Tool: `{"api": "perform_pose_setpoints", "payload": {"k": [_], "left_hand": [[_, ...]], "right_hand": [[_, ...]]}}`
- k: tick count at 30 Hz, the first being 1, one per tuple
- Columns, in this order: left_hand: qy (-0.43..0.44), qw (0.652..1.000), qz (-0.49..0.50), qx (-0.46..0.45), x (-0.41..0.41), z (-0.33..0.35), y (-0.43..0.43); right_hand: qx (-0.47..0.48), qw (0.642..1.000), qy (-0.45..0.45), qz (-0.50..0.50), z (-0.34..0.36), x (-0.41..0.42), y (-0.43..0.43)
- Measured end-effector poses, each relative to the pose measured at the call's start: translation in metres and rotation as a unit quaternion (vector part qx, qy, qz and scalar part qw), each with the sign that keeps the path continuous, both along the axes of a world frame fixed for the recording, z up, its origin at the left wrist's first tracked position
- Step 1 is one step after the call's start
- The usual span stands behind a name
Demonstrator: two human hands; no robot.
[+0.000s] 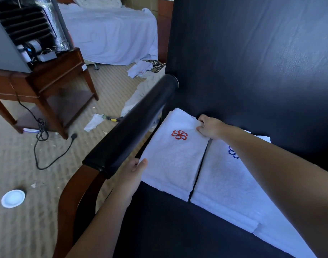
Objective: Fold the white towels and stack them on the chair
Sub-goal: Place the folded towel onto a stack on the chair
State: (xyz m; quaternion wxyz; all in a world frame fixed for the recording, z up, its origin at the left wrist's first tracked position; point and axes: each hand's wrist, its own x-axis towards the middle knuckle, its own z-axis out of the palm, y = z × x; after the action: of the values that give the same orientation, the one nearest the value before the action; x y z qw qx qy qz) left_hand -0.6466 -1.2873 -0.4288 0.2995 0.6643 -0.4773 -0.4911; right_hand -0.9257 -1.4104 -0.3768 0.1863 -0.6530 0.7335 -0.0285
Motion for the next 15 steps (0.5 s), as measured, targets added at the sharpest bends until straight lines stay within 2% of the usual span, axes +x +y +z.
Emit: {"api": "perform_pose_setpoints", "payload": {"k": [7, 12, 15], "left_hand": [[-0.008, 0.999, 0.020, -0.035, 0.002, 0.007, 0.051], [-0.013, 0.998, 0.062, -0.023, 0.015, 0.013, 0.111], [0.005, 0.993, 0.117, -0.029, 0.025, 0.011, 0.149]], "right_hand": [[0.065, 0.996, 0.026, 0.056, 0.003, 0.012, 0.012], [0.094, 0.983, 0.085, 0.131, 0.014, 0.038, 0.054], [0.099, 0.979, 0.083, 0.160, 0.015, 0.053, 0.087]]}}
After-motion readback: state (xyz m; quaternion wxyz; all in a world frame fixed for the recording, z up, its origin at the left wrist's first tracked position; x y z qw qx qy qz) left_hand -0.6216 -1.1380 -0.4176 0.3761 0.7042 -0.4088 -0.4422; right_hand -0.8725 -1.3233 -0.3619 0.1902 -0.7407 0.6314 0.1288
